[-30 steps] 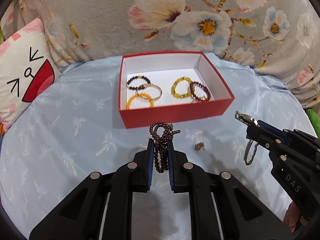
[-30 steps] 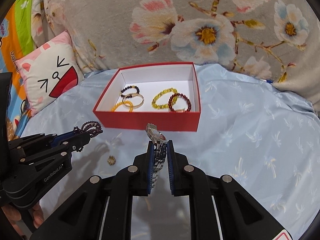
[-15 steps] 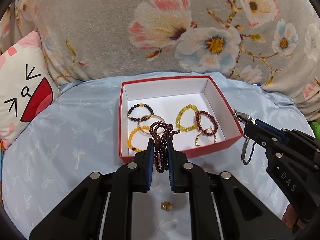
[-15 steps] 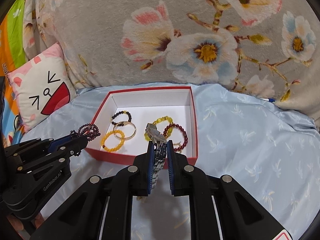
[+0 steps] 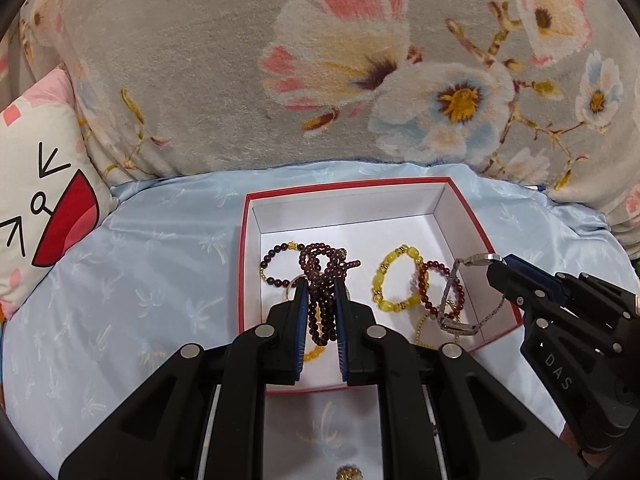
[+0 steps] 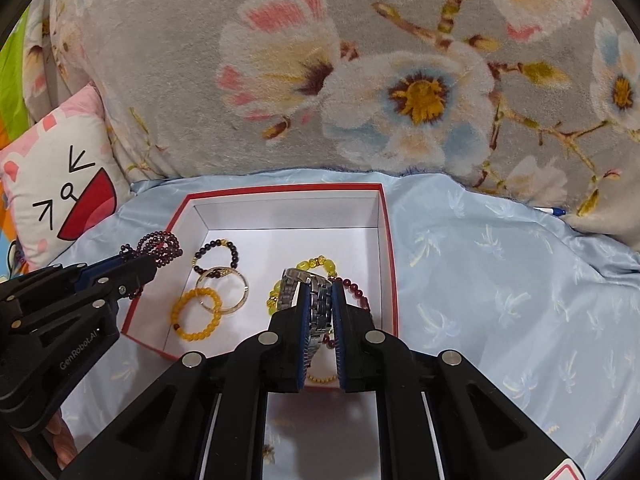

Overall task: Organize jewelry
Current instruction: 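Carry the garnet strand and silver watch with both tools into the red box, then open both tools to release the strand and watch in the box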

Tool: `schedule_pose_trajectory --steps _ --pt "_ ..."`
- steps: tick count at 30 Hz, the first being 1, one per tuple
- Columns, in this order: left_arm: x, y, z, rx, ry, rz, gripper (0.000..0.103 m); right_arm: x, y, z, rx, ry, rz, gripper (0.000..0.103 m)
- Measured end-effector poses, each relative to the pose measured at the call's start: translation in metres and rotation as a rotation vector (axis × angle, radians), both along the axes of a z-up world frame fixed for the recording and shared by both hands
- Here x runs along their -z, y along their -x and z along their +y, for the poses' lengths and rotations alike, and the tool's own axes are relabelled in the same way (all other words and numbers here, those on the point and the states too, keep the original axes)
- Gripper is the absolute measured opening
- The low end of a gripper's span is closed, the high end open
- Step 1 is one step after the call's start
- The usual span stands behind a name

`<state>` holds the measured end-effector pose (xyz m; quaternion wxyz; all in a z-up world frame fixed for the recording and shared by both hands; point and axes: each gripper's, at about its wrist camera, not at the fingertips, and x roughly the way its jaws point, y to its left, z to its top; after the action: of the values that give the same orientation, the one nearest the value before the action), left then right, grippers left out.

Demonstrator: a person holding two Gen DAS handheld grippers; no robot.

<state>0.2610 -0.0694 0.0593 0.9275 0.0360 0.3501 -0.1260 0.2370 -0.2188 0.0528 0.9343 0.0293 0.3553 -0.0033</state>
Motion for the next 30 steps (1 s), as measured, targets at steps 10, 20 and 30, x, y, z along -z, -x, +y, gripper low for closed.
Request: schedule_pose_trajectory --steps 10,20,30 --pt "0.018 -0.029 -0.007 -0.009 -0.017 0.025 0.012 0.012 -0.03 -0.003 0.019 0.021 0.011 0.01" --pt "0.029 -0.049 -0.02 0.0 -0.025 0.042 0.012 0.027 -0.048 0.003 0.014 0.022 0.029 0.01" --pt "0.042 -0.057 -0.026 -0.007 -0.035 0.062 0.013 0.035 -0.051 0.002 0.014 0.011 0.039 0.012"
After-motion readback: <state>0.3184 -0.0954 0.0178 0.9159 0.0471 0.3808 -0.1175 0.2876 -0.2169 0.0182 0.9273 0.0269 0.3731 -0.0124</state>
